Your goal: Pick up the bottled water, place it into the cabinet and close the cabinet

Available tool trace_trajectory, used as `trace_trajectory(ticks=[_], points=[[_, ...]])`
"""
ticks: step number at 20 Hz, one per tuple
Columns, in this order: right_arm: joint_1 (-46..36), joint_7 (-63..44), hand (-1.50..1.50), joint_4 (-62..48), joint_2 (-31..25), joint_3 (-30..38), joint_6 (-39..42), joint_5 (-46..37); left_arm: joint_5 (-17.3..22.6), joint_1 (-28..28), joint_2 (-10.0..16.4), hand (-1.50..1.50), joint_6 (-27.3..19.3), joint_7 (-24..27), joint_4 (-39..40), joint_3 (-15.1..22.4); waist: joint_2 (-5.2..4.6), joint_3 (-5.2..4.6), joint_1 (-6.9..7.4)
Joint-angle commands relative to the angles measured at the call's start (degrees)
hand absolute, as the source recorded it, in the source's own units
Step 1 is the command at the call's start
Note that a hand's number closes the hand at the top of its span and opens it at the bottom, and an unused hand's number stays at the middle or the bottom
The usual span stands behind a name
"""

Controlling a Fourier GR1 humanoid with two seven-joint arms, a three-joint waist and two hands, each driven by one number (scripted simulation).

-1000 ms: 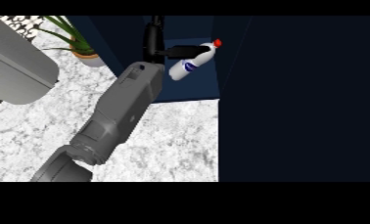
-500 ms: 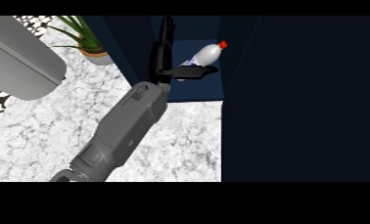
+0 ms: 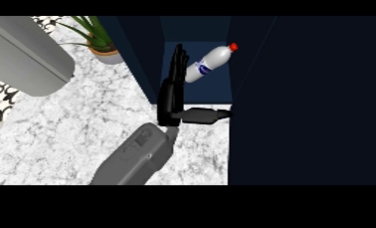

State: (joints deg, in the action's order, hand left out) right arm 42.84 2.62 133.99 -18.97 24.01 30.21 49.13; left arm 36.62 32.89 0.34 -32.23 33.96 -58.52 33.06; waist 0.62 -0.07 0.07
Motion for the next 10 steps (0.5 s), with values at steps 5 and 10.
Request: trace_trajectory(ticks=[5, 10], points=[[-1.0, -2.5, -1.50, 7.0, -1.3, 3.3, -1.3, -0.5, -1.9, -17.2, 5.4, 1.50, 1.2, -2.1, -19.7, 8.3, -0.21, 0.01, 0.54], [-0.5, -4.1, 1.50, 7.8, -0.7, -0.6, 1.7, -3.8, -5.0, -25.2, 9.1, 1.50, -1.1, -3.0, -30.6, 14.0, -0.23, 0.05, 0.46]])
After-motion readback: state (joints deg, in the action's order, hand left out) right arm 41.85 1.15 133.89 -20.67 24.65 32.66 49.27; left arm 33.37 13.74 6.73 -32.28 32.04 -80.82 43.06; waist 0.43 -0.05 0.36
